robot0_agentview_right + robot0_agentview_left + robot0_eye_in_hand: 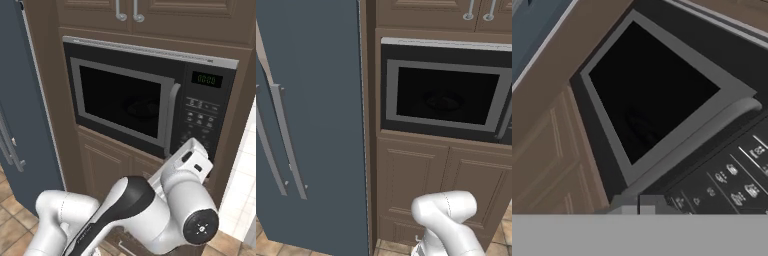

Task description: Place the bowl containing the onion and fish in the microwave. Close the microwave door and press the start button to microwave the meal.

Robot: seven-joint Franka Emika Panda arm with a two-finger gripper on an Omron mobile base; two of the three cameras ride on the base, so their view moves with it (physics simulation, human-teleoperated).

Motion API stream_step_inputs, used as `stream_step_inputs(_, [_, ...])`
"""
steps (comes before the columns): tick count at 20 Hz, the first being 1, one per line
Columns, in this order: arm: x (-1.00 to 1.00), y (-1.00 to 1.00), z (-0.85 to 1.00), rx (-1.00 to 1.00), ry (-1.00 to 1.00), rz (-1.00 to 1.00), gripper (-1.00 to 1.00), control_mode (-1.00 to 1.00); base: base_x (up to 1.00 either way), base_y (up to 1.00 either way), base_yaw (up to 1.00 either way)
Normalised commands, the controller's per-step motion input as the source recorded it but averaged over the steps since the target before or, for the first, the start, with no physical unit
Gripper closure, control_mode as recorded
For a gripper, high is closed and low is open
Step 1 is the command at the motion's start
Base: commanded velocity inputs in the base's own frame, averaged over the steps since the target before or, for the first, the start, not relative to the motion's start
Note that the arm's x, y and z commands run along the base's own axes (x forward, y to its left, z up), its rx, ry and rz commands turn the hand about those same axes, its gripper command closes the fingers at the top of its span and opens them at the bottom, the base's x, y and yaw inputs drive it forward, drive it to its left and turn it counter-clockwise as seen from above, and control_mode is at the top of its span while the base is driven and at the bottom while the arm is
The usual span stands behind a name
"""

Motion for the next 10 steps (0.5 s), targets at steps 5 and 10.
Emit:
stream_step_inputs(5, [0.33, -0.3, -0.27, 0.0, -0.16, 0.0, 1.0, -1.0, 0.0, 0.0, 0.0])
stream_step_inputs(10, [0.34, -0.36, -0.33, 0.0, -0.15, -0.01, 1.0, -1.0, 0.0, 0.0, 0.0])
